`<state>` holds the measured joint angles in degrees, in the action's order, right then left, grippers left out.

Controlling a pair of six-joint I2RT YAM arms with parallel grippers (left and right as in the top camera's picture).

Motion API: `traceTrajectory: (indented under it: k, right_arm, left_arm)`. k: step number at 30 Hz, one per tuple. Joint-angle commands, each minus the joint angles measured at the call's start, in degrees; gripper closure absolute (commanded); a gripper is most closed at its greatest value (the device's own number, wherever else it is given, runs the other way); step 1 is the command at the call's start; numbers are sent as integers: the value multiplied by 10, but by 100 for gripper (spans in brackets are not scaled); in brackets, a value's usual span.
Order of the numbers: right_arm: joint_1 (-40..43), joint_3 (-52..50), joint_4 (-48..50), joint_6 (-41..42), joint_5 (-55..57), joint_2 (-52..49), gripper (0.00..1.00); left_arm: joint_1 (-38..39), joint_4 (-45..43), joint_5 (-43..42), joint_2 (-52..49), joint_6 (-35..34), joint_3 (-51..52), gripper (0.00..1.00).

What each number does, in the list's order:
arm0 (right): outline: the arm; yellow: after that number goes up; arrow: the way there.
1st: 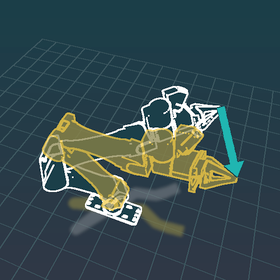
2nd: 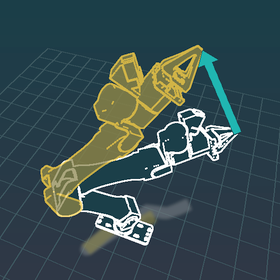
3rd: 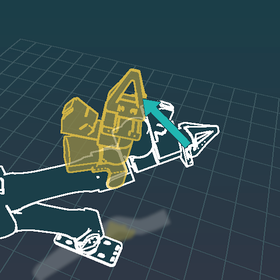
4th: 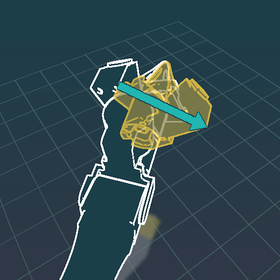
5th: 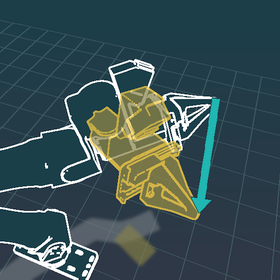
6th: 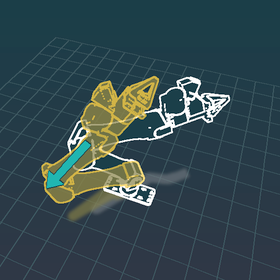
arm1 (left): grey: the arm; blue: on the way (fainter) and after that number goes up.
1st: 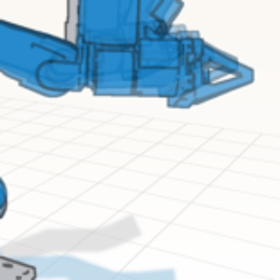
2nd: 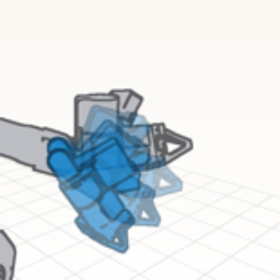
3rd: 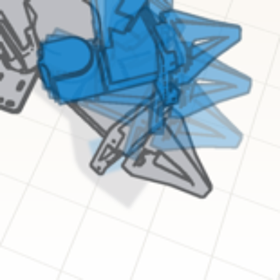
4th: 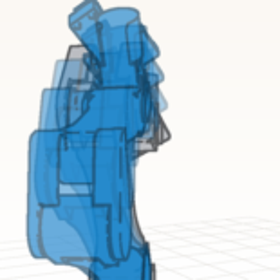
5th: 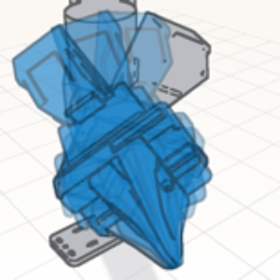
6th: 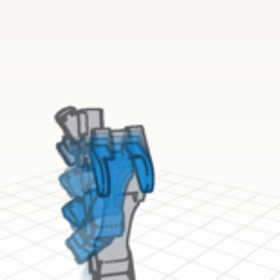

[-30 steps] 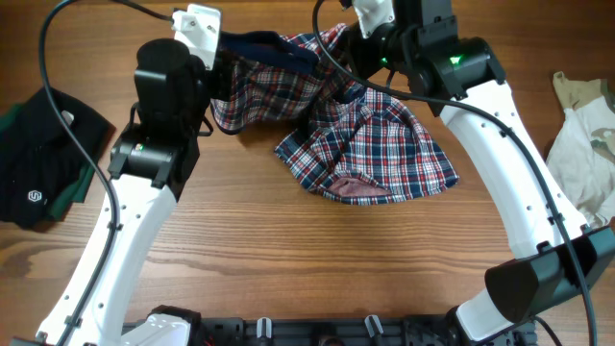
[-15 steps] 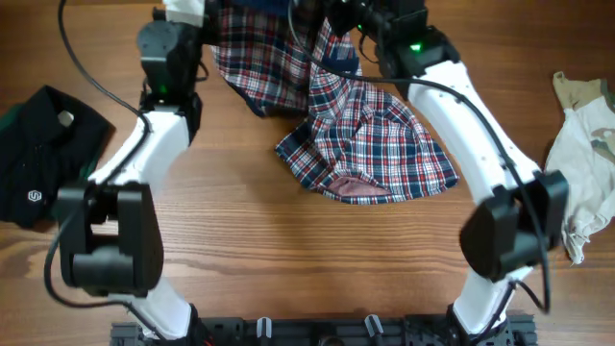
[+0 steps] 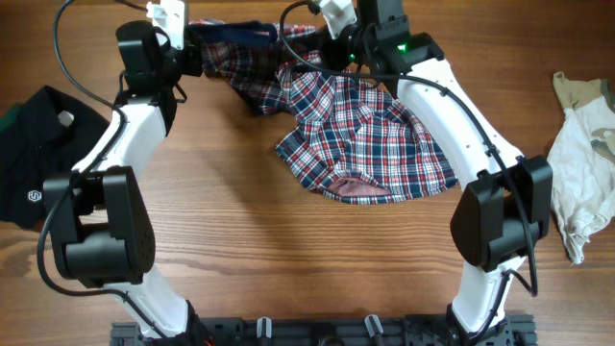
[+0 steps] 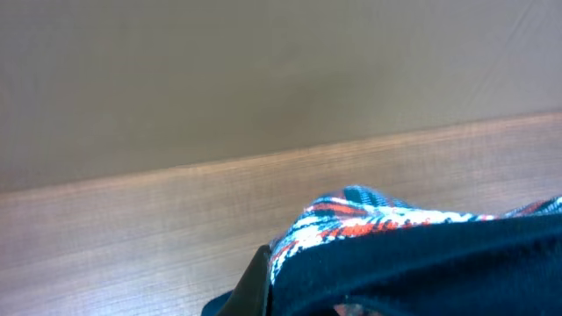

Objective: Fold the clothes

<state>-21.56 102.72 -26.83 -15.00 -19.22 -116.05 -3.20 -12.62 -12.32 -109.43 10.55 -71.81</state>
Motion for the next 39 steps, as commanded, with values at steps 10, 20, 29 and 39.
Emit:
traceTrajectory:
  k: [10, 20, 29, 39]
  right_arm:
    - [-63, 8, -126, 17, -139, 0, 96]
    - [-99, 2, -142, 17, -134, 0, 50]
    - [-64, 4, -302, 253, 223, 68, 36]
    - [103, -87, -427, 287, 98, 68, 63]
  left_arm:
    - [-8, 239, 24, 40, -25, -6, 96]
    - [-8, 233, 49, 40, -24, -6, 95]
    - [-8, 225, 49, 40, -24, -6, 87]
    - [-8, 226, 49, 40, -24, -6, 85]
